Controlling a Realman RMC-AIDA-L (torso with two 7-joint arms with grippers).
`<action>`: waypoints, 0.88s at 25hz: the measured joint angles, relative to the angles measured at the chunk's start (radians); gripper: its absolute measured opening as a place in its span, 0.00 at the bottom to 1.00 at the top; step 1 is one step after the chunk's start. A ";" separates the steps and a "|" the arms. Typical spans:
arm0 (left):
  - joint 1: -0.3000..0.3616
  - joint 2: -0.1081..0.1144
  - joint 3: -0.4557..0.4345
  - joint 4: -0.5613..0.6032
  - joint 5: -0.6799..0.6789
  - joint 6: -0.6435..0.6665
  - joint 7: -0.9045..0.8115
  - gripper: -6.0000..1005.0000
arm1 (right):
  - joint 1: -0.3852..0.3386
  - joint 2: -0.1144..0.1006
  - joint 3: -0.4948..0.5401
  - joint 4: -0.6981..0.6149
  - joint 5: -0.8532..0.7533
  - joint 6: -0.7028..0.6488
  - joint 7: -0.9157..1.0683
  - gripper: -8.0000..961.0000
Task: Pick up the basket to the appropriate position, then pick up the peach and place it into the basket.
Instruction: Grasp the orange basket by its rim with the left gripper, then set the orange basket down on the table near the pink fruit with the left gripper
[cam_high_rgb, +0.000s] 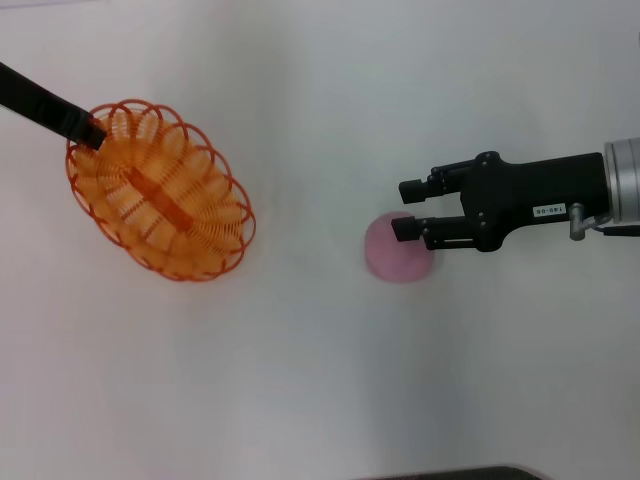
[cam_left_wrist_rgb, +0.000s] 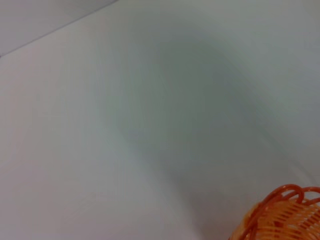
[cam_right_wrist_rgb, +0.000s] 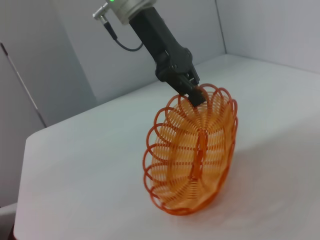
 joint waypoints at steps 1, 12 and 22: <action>-0.001 0.000 -0.017 0.004 0.000 0.005 -0.008 0.10 | 0.000 0.000 0.000 0.001 0.005 0.001 -0.002 0.58; -0.007 0.014 -0.120 -0.004 -0.053 0.029 -0.173 0.08 | -0.008 -0.018 0.001 -0.007 0.038 -0.015 -0.029 0.58; 0.028 0.013 -0.202 -0.111 -0.150 -0.070 -0.269 0.07 | -0.022 -0.018 0.003 0.001 0.038 0.015 -0.133 0.58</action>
